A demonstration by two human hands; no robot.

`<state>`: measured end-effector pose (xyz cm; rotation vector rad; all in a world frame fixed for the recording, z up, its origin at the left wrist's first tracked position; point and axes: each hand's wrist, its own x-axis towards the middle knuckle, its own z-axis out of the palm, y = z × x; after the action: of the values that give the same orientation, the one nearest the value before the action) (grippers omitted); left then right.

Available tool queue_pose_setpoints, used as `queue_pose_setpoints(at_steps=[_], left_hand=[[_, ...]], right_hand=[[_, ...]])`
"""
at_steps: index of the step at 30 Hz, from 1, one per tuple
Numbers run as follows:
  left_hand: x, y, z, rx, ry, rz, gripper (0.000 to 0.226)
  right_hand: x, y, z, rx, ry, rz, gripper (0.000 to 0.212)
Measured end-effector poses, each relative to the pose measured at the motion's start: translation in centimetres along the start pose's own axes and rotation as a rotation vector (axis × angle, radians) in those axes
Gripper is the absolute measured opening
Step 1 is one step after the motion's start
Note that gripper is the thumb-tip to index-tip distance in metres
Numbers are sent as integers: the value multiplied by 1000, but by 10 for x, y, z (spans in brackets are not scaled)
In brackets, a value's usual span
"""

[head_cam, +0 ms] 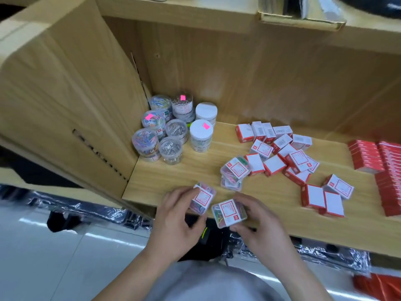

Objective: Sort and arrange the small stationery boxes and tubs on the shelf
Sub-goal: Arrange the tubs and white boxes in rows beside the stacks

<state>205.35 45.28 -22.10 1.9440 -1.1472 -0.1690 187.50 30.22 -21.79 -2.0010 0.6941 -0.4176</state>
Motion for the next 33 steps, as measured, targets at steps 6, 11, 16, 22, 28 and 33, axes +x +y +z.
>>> queue_pose_setpoints(at_steps=[6, 11, 16, 22, 28, 33], left_hand=[[-12, 9, -19, -95, 111, -39, 52], [-10, 33, -9, -137, -24, 106, 53], [-6, 29, 15, 1, -65, 159, 46], [-3, 21, 16, 100, 0, 95, 40], [9, 5, 9, 162, 128, 15, 39], [18, 10, 8, 132, 112, 18, 44]], right_hand=[[-4, 1, 1, -110, 136, -40, 52], [-1, -2, 7, -41, 276, -28, 58], [26, -28, -16, -76, 376, -87, 41], [76, -29, -25, -321, 139, -12, 35], [81, -23, -18, -358, 94, -55, 45], [106, -33, -4, -448, 110, 10, 37]])
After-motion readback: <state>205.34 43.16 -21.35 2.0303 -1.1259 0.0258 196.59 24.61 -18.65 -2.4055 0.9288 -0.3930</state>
